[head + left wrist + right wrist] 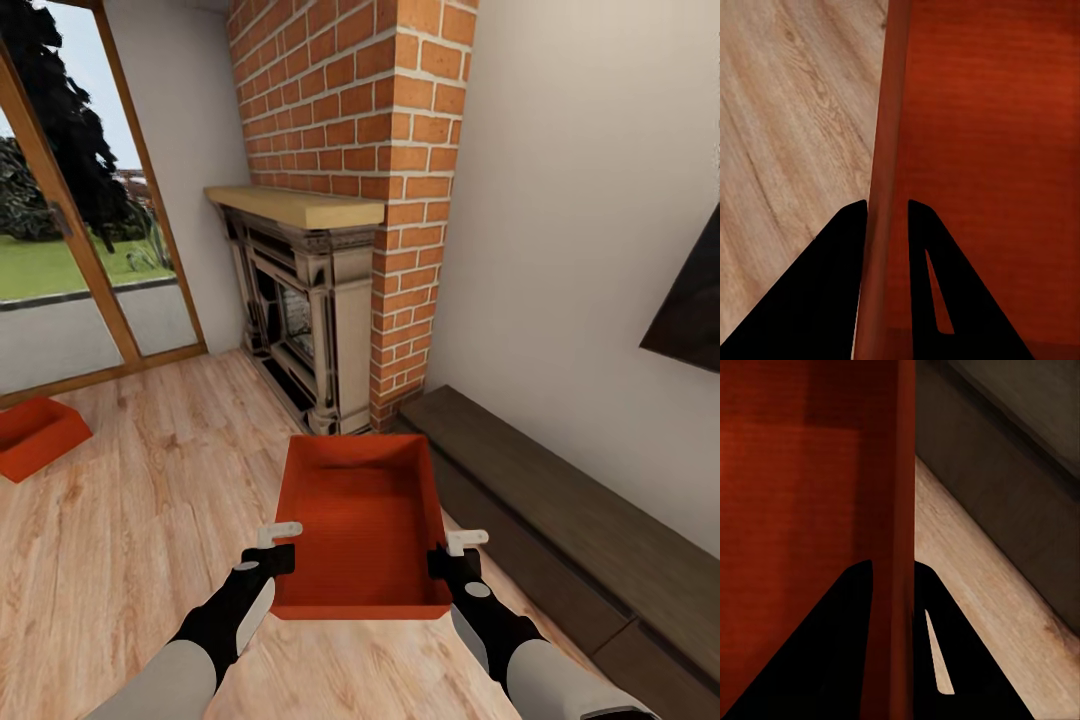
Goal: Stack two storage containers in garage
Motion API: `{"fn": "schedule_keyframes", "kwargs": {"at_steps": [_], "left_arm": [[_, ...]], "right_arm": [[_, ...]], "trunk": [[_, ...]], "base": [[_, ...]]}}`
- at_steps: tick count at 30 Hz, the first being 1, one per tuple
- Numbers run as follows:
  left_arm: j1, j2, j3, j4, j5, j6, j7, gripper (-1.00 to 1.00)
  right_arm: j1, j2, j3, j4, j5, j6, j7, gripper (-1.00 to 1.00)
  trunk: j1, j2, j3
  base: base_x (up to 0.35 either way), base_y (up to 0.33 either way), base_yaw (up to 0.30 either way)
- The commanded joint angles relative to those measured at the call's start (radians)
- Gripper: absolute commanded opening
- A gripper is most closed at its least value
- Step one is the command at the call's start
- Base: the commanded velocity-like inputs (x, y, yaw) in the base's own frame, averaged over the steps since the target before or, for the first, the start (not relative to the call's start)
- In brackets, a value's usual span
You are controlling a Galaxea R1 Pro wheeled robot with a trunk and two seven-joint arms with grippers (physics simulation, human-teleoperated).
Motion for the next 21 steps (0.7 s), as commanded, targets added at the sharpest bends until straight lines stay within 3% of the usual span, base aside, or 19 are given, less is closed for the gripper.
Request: {"fn": "schedule_keyframes", "kwargs": {"at_steps": [1,21], "left_arm": [[-0.001,0.000,-0.003,-0.013,-0.002,0.006,0.014,-1.00],[-0.001,0.000,-0.004,-0.013,-0.002,0.006,0.014,-1.00]], "right_arm": [[0.000,0.000,-0.005,0.005,-0.011,-0.003,-0.007,-1.00],[0.000,0.000,-0.005,0.005,-0.011,-0.003,-0.007,-1.00]], "trunk": [[0.000,-0.001,0.000],[0.000,-0.001,0.031]], "base": [[0.000,0.000,0.000],[0.000,0.000,0.000]]}}
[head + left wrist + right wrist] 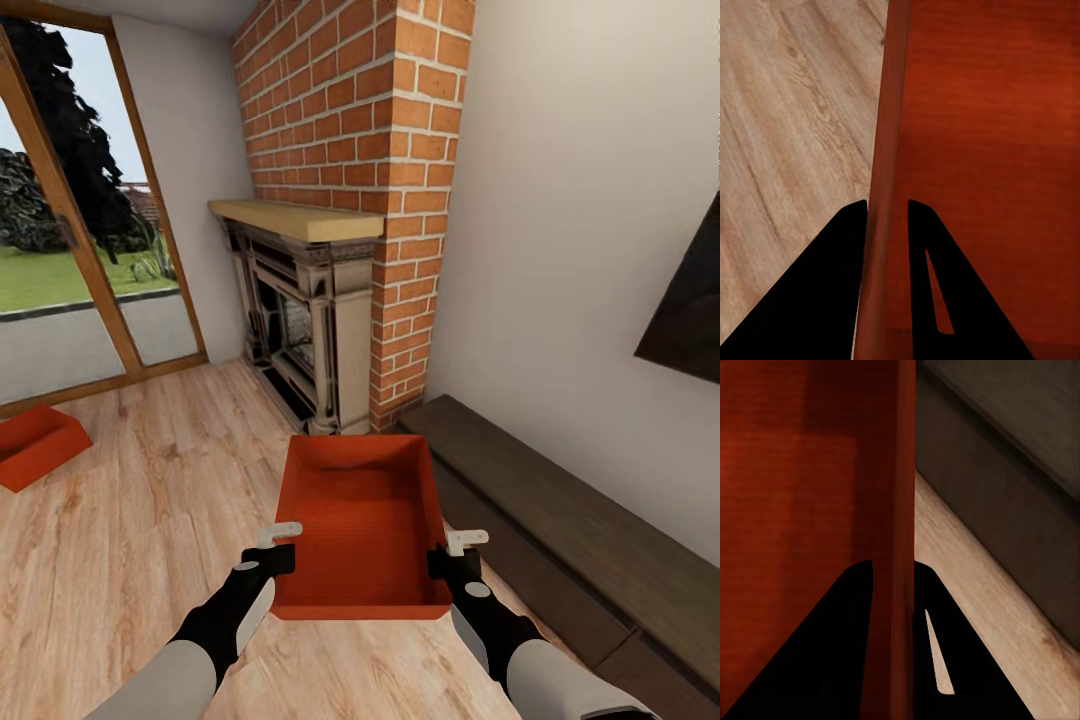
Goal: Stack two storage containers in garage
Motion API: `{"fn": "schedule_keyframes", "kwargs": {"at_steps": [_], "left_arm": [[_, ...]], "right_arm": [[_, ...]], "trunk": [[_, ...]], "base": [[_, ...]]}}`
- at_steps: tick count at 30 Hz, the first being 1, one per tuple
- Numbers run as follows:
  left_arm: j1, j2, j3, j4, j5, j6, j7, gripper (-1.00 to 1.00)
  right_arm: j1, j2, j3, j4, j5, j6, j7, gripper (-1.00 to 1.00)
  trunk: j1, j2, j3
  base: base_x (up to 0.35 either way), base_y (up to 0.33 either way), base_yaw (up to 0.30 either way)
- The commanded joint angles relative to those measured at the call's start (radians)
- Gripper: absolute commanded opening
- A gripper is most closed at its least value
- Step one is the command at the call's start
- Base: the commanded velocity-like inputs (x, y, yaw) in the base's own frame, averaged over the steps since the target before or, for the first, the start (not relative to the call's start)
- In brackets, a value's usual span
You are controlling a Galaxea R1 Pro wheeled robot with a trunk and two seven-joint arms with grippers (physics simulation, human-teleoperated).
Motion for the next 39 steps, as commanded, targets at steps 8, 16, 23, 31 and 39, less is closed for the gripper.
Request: {"fn": "schedule_keyframes", "kwargs": {"at_steps": [8,16,23,31,39], "left_arm": [[-0.001,0.000,-0.003,-0.013,-0.002,0.006,0.014,-1.00],[-0.001,0.000,-0.003,-0.013,-0.002,0.006,0.014,-1.00],[-0.001,0.000,-0.003,-0.013,-0.002,0.006,0.014,-1.00],[-0.001,0.000,-0.003,-0.013,-0.002,0.006,0.014,-1.00],[-0.001,0.000,-0.003,-0.013,-0.002,0.006,0.014,-1.00]], "right_arm": [[0.000,-0.001,-0.005,0.005,-0.011,-0.003,-0.007,-1.00],[0.000,-0.001,-0.005,0.005,-0.011,-0.003,-0.007,-1.00],[0.000,-0.001,-0.005,0.005,-0.011,-0.003,-0.007,-1.00],[0.000,-0.001,-0.005,0.005,-0.011,-0.003,-0.007,-1.00],[0.000,-0.001,-0.005,0.005,-0.011,-0.003,-0.007,-1.00]], "trunk": [[0.000,-0.001,0.011],[0.000,-0.001,0.024],[0.000,-0.001,0.035],[0.000,-0.001,0.047],[0.000,-0.001,0.059]], "base": [[0.000,0.000,0.000],[0.000,0.000,0.000],[0.000,0.000,0.000],[0.000,0.000,0.000],[0.000,0.000,0.000]]}}
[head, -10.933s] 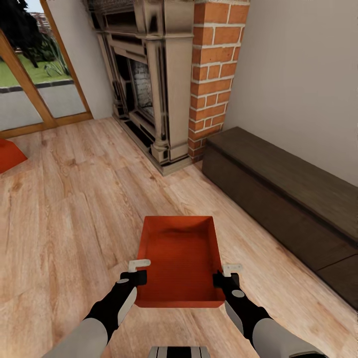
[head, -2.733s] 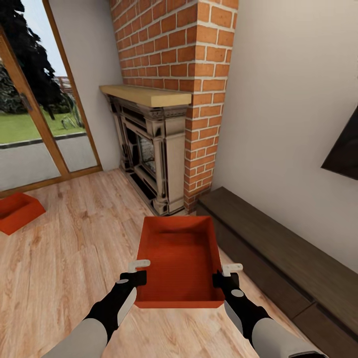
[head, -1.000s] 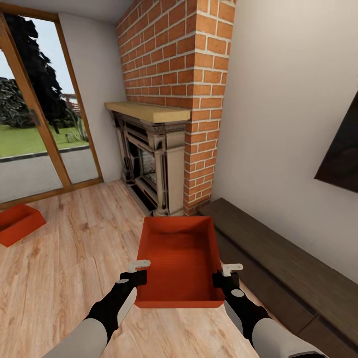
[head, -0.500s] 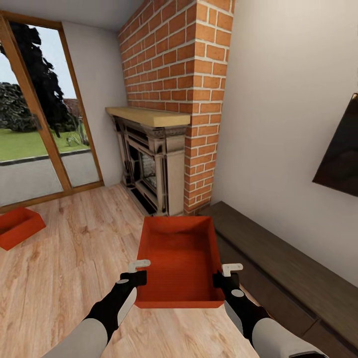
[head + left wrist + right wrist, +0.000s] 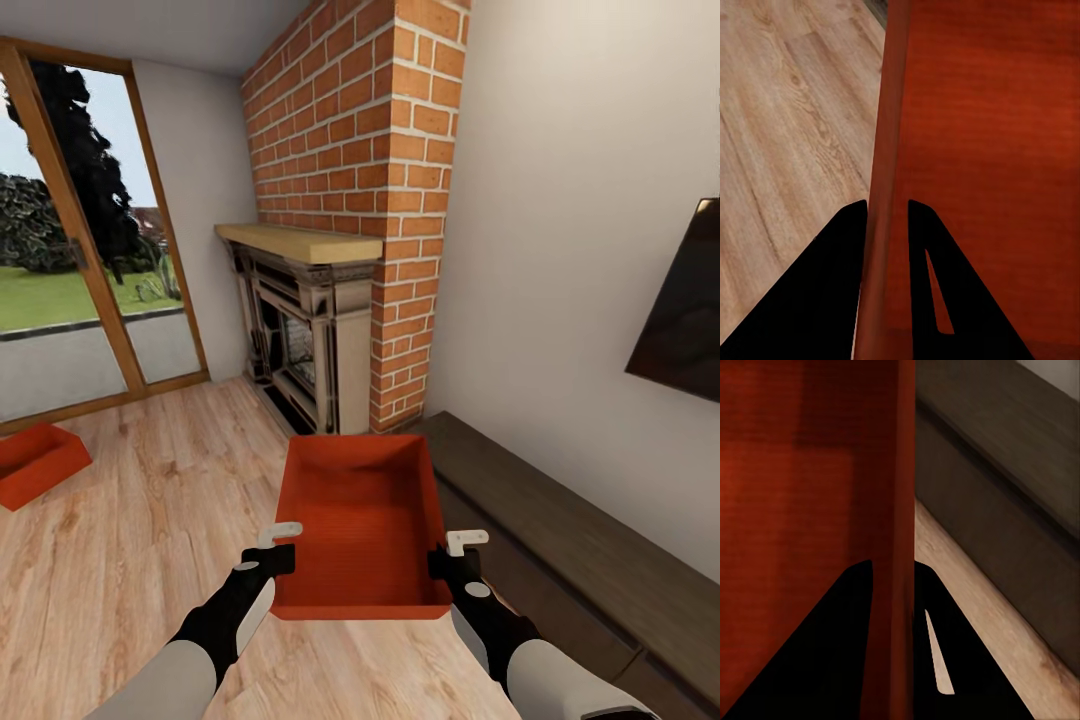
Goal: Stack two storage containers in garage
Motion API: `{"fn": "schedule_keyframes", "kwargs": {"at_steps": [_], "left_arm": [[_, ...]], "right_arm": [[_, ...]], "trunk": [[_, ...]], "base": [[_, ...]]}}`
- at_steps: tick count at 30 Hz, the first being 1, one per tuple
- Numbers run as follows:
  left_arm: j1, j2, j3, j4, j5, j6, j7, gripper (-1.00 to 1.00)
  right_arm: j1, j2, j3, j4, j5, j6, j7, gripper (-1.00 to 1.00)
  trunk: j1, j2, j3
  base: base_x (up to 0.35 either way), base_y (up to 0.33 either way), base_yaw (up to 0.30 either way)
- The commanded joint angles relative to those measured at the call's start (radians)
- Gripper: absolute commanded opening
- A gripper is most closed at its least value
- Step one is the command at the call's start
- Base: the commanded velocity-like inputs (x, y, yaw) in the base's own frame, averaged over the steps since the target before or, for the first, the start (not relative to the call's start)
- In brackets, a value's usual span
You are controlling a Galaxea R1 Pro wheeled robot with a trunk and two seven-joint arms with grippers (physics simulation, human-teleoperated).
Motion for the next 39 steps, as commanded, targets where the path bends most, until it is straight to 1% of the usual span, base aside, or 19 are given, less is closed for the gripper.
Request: {"fn": "schedule_keyframes", "kwargs": {"at_steps": [1,39], "left_arm": [[-0.001,0.000,-0.003,-0.014,-0.002,0.006,0.014,-1.00],[-0.001,0.000,-0.002,-0.014,-0.002,0.006,0.014,-1.00]], "right_arm": [[0.000,0.000,-0.005,0.005,-0.011,-0.004,-0.007,-1.00],[0.000,-0.001,-0.005,0.005,-0.011,-0.004,-0.007,-1.00]], "trunk": [[0.000,-0.001,0.000],[0.000,-0.001,0.059]], "base": [[0.000,0.000,0.000],[0.000,0.000,0.000]]}}
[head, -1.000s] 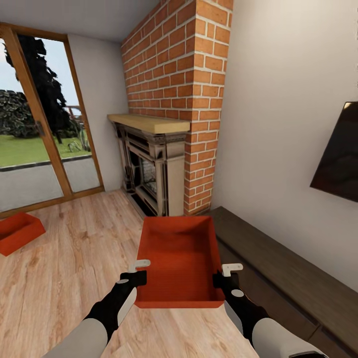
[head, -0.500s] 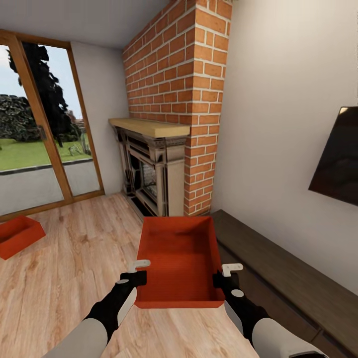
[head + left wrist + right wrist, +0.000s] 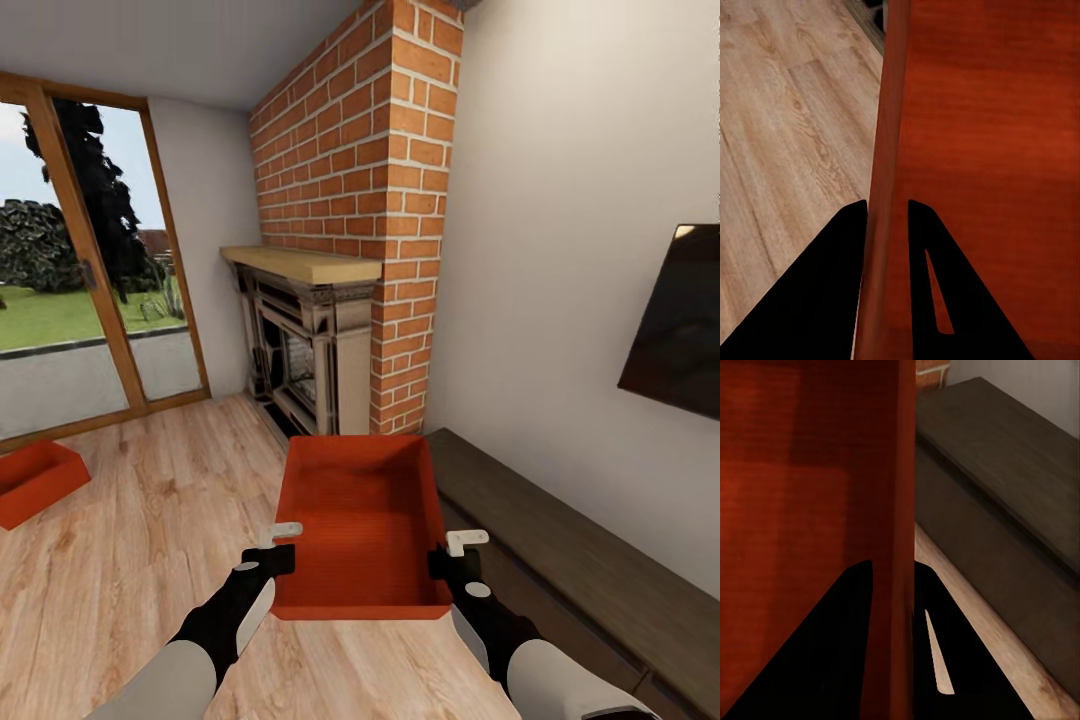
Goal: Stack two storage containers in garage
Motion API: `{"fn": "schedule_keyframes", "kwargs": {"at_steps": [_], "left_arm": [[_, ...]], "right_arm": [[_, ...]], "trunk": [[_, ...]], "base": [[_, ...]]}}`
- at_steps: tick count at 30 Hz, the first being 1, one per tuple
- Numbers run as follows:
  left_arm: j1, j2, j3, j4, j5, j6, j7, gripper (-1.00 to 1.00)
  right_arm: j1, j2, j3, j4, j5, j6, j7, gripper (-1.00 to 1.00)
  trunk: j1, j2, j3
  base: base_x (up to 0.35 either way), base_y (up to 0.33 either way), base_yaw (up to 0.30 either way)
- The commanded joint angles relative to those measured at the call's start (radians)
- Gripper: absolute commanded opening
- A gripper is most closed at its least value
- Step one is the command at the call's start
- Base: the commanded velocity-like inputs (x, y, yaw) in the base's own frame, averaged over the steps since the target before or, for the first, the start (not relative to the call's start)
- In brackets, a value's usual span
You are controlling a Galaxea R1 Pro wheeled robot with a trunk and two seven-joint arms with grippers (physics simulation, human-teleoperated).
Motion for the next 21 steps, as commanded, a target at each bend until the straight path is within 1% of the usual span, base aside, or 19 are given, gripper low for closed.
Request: {"fn": "schedule_keyframes", "kwargs": {"at_steps": [1,9,21], "left_arm": [[-0.001,0.001,-0.002,-0.014,-0.003,0.006,0.014,-1.00],[-0.001,0.001,-0.002,-0.014,-0.003,0.006,0.014,-1.00],[-0.001,0.001,-0.002,-0.013,-0.003,0.006,0.014,-1.00]], "right_arm": [[-0.001,0.000,-0.006,0.005,-0.011,-0.004,-0.009,-1.00],[-0.001,0.000,-0.006,0.005,-0.011,-0.004,-0.009,-1.00],[-0.001,0.001,-0.004,0.005,-0.010,-0.004,-0.009,-1.00]], "trunk": [[0.000,-0.001,0.000],[0.000,-0.001,0.010],[0.000,-0.001,0.012]], "base": [[0.000,0.000,0.000],[0.000,0.000,0.000],[0.000,0.000,0.000]]}}
